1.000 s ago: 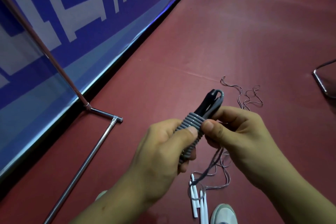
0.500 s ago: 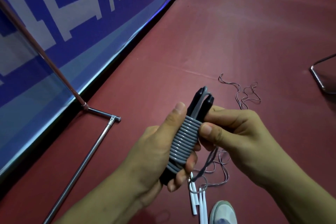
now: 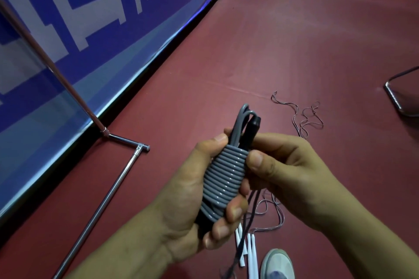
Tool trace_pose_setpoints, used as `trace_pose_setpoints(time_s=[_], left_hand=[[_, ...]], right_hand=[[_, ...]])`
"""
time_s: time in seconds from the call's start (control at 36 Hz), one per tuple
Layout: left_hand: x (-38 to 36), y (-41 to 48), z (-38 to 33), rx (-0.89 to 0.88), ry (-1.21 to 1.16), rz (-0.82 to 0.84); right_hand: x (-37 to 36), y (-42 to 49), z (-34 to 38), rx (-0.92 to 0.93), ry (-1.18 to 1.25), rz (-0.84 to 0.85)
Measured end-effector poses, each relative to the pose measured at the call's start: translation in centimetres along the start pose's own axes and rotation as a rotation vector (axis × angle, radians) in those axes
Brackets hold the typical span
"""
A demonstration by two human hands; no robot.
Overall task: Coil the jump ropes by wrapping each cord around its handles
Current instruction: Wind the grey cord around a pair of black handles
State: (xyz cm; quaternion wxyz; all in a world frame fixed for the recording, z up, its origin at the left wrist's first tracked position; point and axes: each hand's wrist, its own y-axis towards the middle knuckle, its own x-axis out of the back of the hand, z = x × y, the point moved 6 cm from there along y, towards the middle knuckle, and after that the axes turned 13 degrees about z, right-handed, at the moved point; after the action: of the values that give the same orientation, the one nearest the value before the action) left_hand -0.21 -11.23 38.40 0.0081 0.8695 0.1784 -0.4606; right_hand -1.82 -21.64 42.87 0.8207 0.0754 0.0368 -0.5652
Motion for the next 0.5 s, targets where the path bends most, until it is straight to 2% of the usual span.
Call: trace_pose_setpoints(time_s=[0.08,0.25,0.33,0.42,0.44,0.5], left_hand=[[-0.7,0.3,0.9,0.088,-0.089,0.202],[-2.7,0.4,0.9,0.116,-0.151,0.410],[-2.7,0.0,1.0,0.108,-0.231,0.395],[-2.7,-0.8,0.5,0.077,-0.198,0.385],[-2.8,-0.9,0.3,0.082,-0.180,0.352],[-2.0,-0.8,-0.1,0.059,-0.020,0.160]], right_hand=[[0.9,-0.2,-0.1,0.000,0.035,0.010],[0.9,-0.4,-0.3,0.004,0.056,-0.054],[1.1,-0.5,-0.4,-0.020,0.043,-0.089],[1.2,-0.8,-0.2,-0.040,0.086,-0.087],[1.3,-0.9,-0.2,-0.043,0.078,-0.095],[1.6,-1.0,-0.1,-0.037,0.031,-0.136]])
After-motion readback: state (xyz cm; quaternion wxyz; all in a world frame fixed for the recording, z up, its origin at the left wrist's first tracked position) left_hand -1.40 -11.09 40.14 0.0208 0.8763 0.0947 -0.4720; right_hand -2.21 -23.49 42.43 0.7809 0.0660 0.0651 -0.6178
